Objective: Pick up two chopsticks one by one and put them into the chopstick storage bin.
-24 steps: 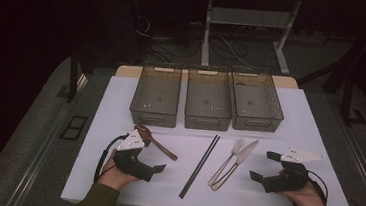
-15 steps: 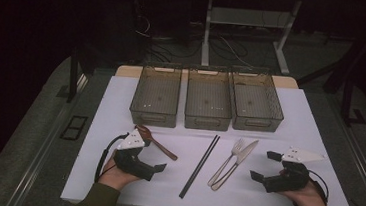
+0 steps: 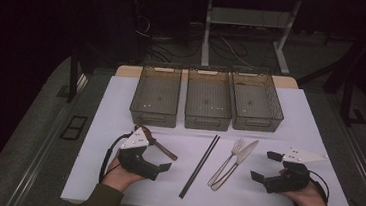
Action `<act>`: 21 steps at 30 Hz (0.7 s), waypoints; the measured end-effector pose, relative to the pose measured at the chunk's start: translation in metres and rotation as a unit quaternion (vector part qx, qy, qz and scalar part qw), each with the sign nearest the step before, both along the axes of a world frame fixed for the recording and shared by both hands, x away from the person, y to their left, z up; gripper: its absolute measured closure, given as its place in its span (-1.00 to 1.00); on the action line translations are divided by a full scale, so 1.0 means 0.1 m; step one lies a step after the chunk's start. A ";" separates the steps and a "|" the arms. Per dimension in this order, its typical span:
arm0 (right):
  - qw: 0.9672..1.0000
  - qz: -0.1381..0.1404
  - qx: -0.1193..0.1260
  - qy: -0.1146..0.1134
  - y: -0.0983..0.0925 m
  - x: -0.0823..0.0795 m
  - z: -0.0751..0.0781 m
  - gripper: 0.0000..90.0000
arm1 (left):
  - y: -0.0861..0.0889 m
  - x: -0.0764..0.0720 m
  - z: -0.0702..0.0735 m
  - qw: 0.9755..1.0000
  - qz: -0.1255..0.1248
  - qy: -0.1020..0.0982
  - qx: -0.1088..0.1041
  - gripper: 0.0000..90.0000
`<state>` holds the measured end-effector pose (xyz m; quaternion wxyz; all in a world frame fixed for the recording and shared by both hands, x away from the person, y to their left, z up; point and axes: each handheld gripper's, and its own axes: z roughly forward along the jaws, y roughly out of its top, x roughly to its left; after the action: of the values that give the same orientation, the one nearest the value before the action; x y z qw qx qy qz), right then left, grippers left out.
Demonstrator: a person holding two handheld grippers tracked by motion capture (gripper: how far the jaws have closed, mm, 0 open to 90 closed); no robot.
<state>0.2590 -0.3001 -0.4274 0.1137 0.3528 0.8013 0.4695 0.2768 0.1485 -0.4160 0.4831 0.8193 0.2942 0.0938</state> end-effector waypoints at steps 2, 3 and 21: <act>1.000 -0.001 0.002 0.001 0.00 0.00 0.00 -0.95 | -0.02 0.01 0.00 1.000 -0.001 0.003 -0.004 -1.00; 1.000 -0.001 0.003 0.001 0.00 0.00 0.00 -0.95 | -0.04 0.01 0.01 1.000 -0.002 0.003 -0.005 -1.00; 1.000 -0.003 0.010 0.001 -0.01 0.00 0.01 -0.95 | -0.24 0.02 0.04 1.000 0.001 0.004 -0.006 -1.00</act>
<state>0.2592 -0.3016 -0.4262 0.1103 0.3568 0.7956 0.4769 0.2790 0.1244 -0.4125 0.4870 0.8164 0.2972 0.0894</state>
